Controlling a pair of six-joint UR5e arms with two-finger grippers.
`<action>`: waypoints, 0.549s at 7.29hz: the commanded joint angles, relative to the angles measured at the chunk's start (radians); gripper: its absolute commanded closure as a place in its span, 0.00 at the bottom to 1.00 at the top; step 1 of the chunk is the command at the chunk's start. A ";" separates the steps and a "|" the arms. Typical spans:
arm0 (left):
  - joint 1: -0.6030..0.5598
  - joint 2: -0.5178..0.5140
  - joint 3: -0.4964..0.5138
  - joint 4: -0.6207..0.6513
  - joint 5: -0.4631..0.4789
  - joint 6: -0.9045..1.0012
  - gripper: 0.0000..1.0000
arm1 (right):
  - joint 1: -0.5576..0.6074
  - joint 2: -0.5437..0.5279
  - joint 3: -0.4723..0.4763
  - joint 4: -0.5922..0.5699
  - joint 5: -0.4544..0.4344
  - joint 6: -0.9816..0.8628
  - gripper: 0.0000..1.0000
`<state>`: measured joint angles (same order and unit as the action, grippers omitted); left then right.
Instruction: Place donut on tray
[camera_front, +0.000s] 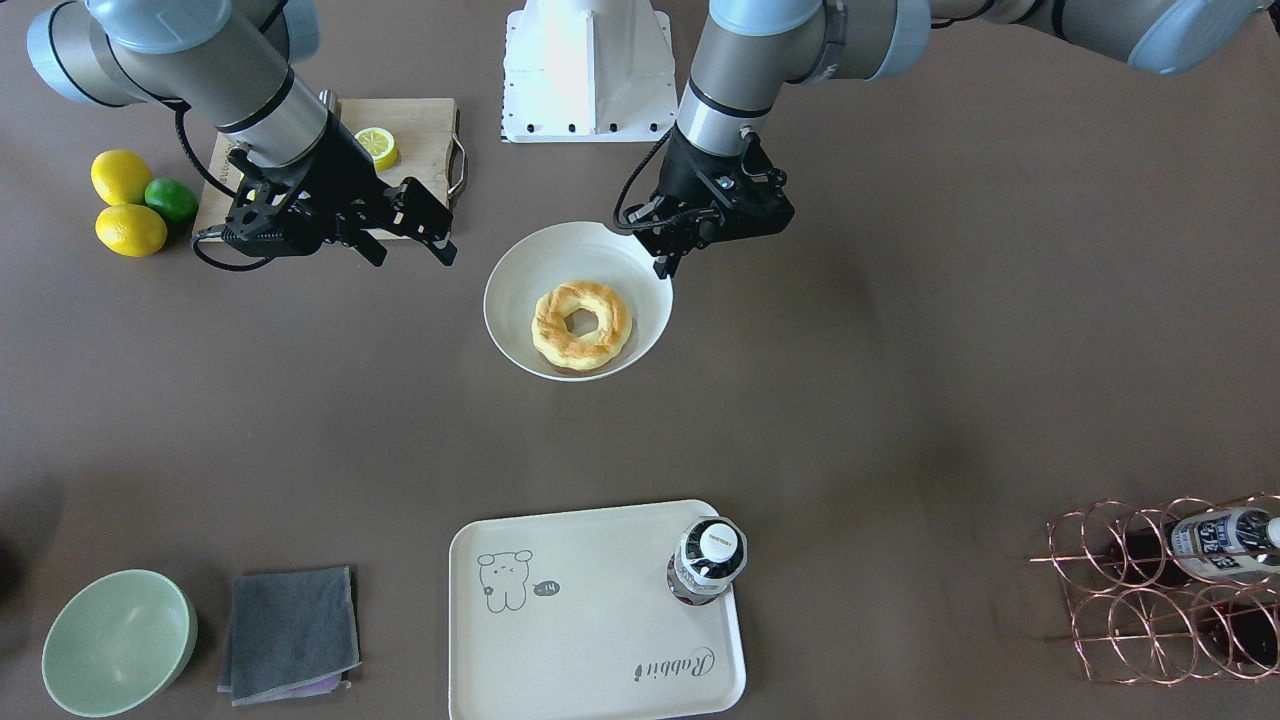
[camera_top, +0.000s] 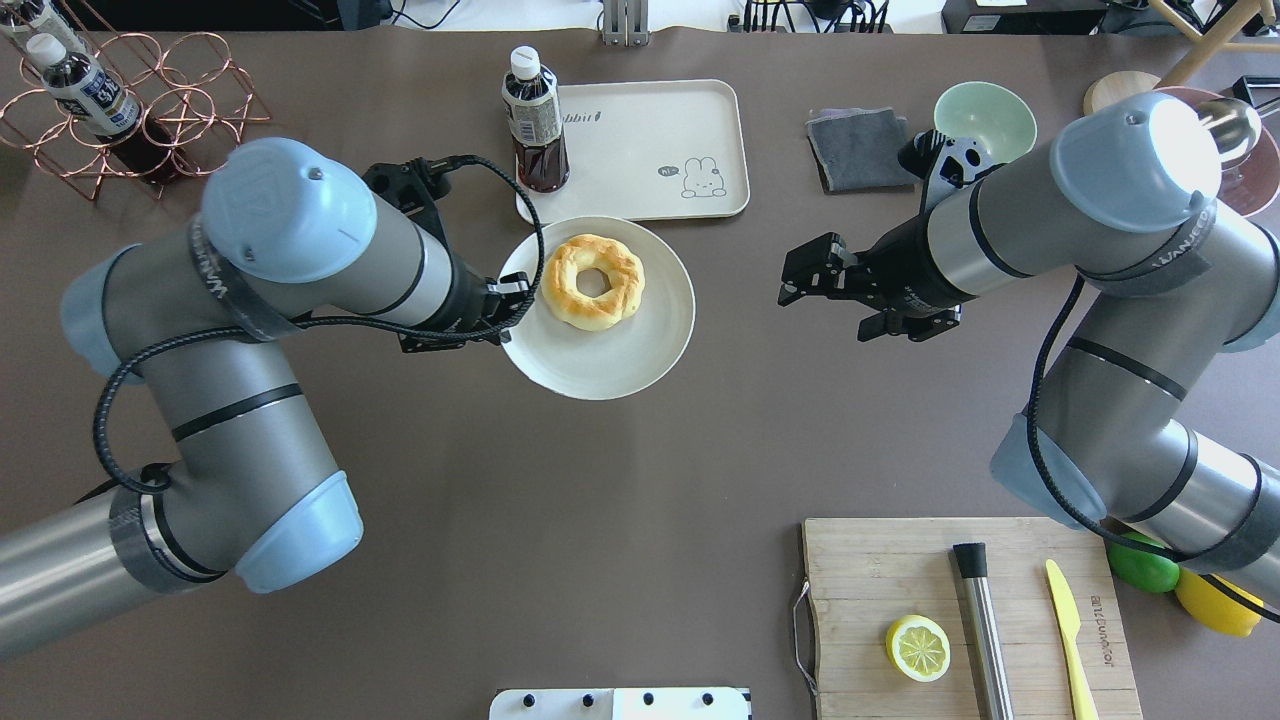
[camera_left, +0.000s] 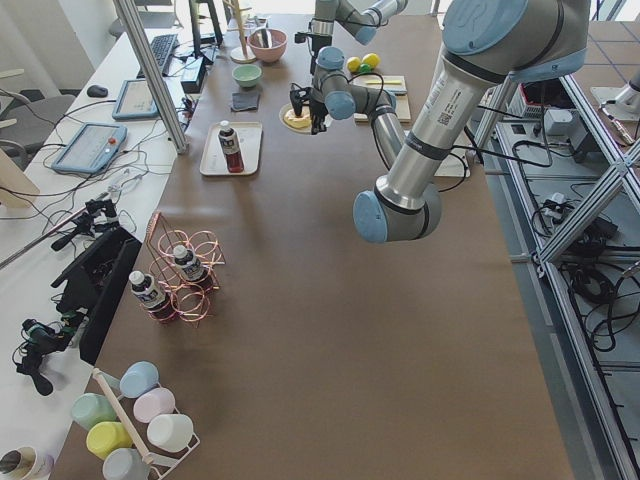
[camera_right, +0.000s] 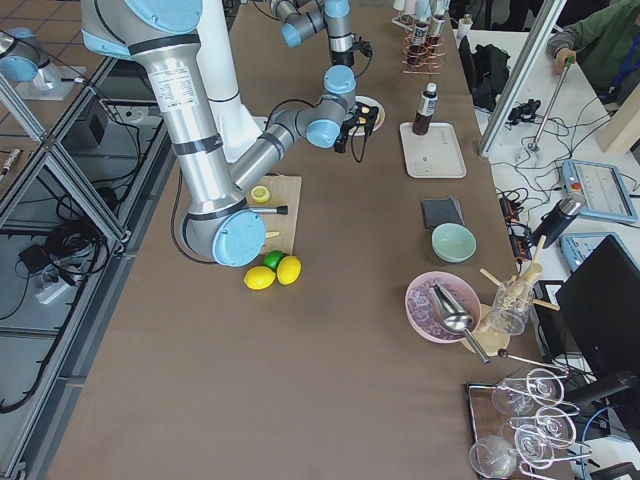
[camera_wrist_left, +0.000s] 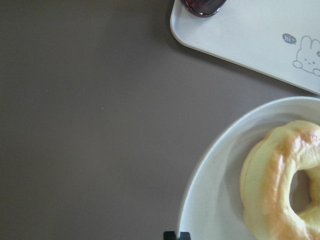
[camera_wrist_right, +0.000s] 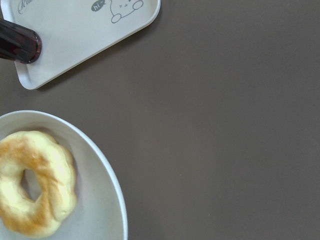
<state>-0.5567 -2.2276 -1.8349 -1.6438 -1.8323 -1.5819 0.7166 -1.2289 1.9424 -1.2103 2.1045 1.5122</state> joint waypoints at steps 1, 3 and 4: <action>0.035 -0.067 0.016 0.031 0.034 -0.038 1.00 | -0.052 -0.001 0.003 -0.002 -0.038 0.060 0.09; 0.038 -0.078 0.014 0.038 0.047 -0.038 1.00 | -0.077 0.003 0.003 0.000 -0.070 0.165 0.38; 0.043 -0.078 0.013 0.038 0.048 -0.038 1.00 | -0.083 0.006 0.004 0.001 -0.080 0.196 0.48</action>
<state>-0.5198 -2.3011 -1.8207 -1.6087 -1.7885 -1.6189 0.6495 -1.2277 1.9452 -1.2110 2.0463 1.6419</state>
